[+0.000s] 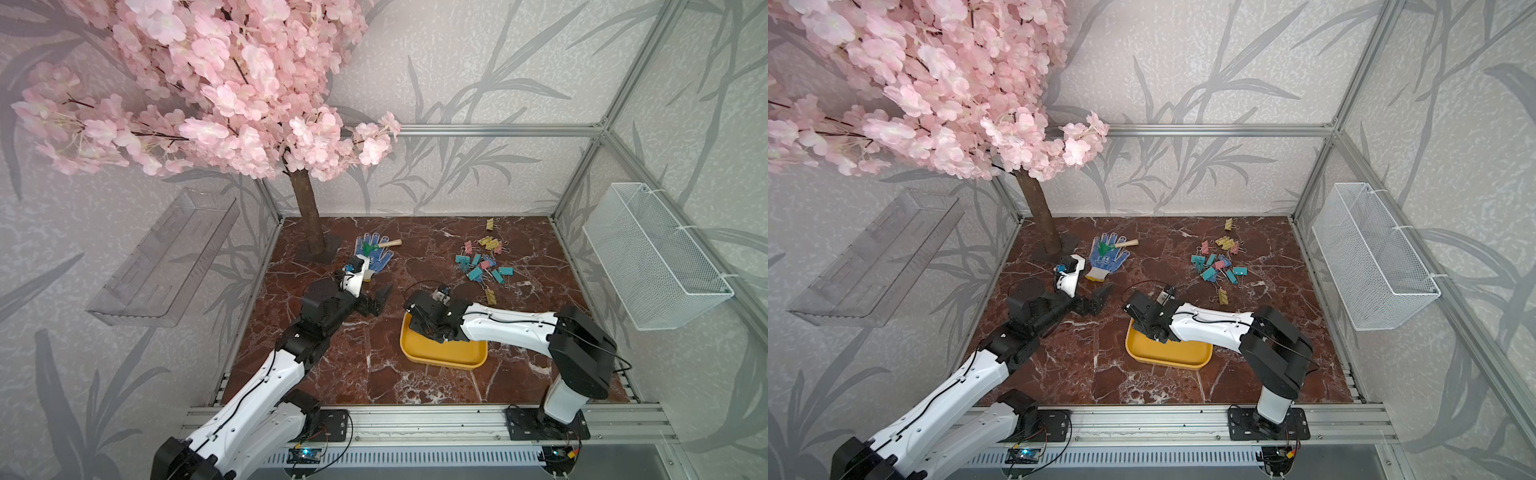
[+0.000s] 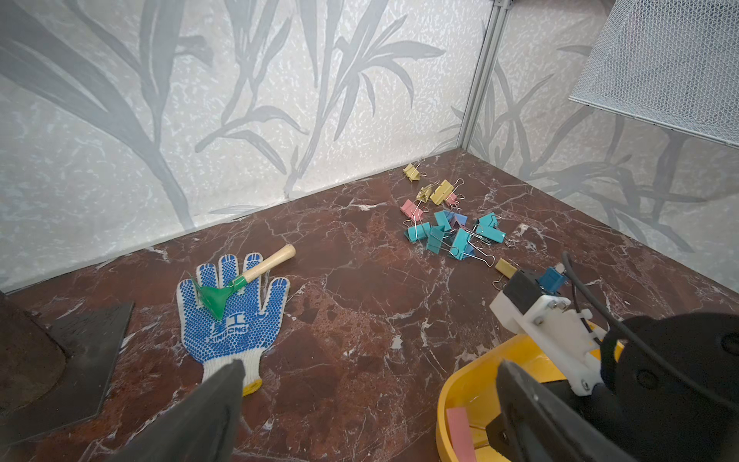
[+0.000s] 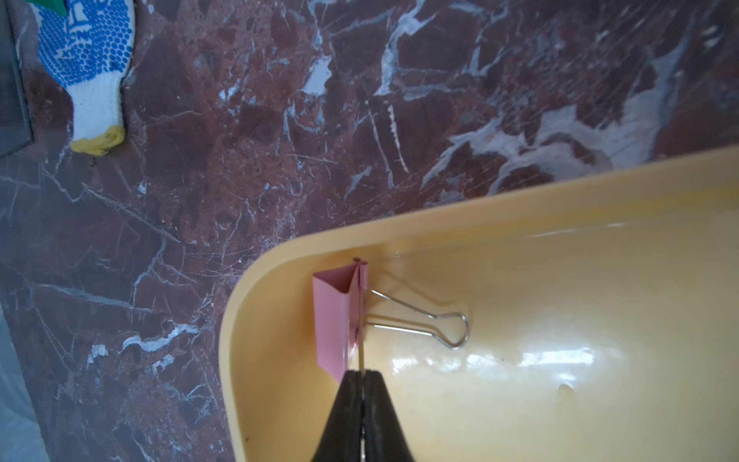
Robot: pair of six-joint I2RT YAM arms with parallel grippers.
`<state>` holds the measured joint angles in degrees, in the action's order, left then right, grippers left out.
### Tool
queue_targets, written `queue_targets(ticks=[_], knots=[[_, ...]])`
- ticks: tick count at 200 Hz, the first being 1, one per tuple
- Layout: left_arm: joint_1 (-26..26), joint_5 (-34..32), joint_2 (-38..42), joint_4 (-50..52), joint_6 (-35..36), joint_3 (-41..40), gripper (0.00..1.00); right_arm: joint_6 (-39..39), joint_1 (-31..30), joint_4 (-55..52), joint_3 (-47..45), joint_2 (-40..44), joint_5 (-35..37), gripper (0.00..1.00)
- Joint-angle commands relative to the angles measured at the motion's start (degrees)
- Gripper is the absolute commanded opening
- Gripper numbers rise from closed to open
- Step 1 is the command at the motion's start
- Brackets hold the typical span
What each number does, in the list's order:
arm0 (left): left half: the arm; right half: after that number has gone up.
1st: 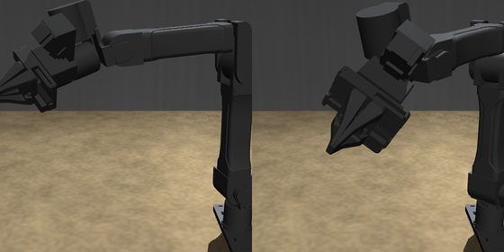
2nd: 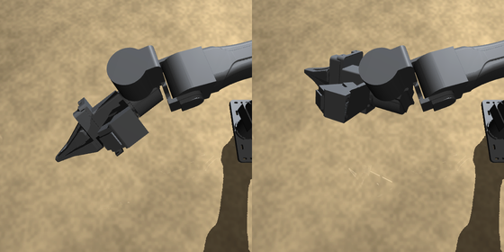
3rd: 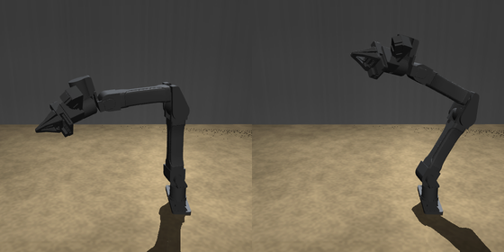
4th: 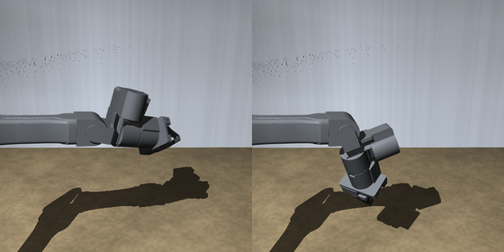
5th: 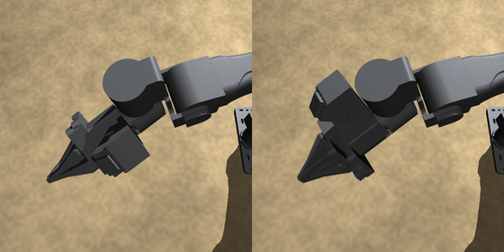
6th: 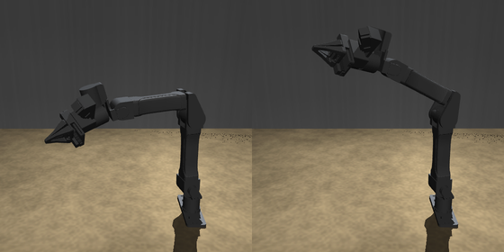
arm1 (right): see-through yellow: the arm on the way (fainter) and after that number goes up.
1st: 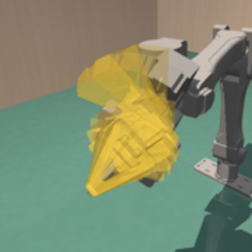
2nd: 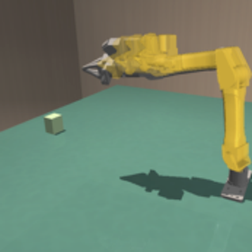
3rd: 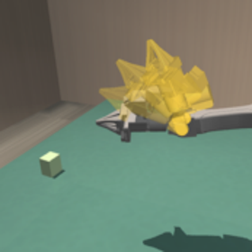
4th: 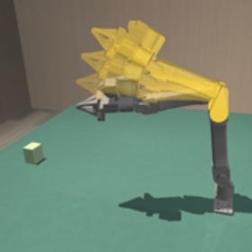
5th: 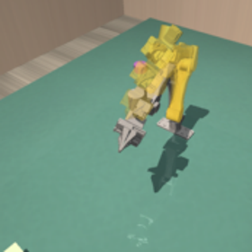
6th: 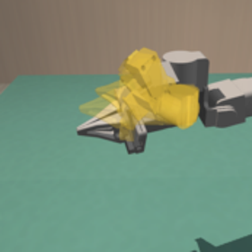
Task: Put the binder clips in the storage box
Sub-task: Place the binder clip in the storage box, then pick up the binder clip at the center of the board.
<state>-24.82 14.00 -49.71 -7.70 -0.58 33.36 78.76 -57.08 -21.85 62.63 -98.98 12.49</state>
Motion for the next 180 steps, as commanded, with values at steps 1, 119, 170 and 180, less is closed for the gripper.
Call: queue_targets(ticks=[1, 119, 170, 180], knots=[[-0.3, 0.1, 0.0, -0.3, 0.5, -0.1, 1.00, -2.8, -0.2, 2.0, -2.5, -1.3, -2.2, 0.13], [-0.3, 0.8, 0.2, -0.3, 0.3, 0.1, 1.00, -25.3, 18.8, -3.5, -10.3, 29.5, 0.4, 0.62], [-0.4, 1.8, 0.1, -0.2, 0.2, 0.3, 1.00, -52.3, 37.2, -13.5, -3.5, 22.3, -8.6, 0.62], [-0.4, 1.7, 0.1, -0.2, 0.2, 0.3, 1.00, -55.9, 37.8, -16.3, -0.5, 17.9, -8.8, 0.63]])
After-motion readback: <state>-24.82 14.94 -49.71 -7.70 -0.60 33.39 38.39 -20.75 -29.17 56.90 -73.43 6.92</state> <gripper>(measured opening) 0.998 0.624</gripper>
